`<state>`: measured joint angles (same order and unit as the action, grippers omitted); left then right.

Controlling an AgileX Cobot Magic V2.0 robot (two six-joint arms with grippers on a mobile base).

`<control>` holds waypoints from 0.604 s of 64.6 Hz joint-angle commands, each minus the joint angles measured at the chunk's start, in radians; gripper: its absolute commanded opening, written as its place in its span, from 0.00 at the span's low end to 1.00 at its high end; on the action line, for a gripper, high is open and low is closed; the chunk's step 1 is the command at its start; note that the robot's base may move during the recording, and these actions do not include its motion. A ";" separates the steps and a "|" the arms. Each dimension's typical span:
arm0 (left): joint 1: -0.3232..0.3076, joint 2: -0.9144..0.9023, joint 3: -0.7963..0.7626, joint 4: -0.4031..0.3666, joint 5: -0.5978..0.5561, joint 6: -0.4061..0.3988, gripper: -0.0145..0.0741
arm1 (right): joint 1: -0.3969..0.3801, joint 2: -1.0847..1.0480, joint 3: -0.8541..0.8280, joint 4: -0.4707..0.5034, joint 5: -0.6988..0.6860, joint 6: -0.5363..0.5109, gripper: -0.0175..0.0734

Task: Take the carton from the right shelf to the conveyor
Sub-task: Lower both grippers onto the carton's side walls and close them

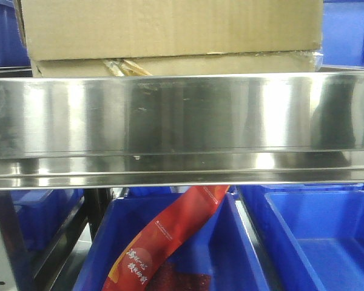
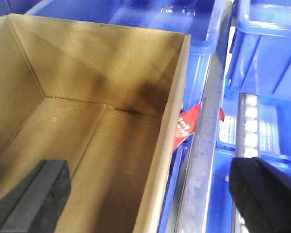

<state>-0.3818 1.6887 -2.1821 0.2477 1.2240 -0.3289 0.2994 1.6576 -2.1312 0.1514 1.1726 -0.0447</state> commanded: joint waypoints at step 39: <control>0.088 0.198 -0.037 -0.064 -0.003 -0.011 0.82 | 0.013 0.203 -0.063 -0.093 0.033 0.018 0.81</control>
<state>-0.3011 1.8774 -2.2110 0.1908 1.2283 -0.3381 0.3147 1.8544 -2.1838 0.0711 1.2297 -0.0299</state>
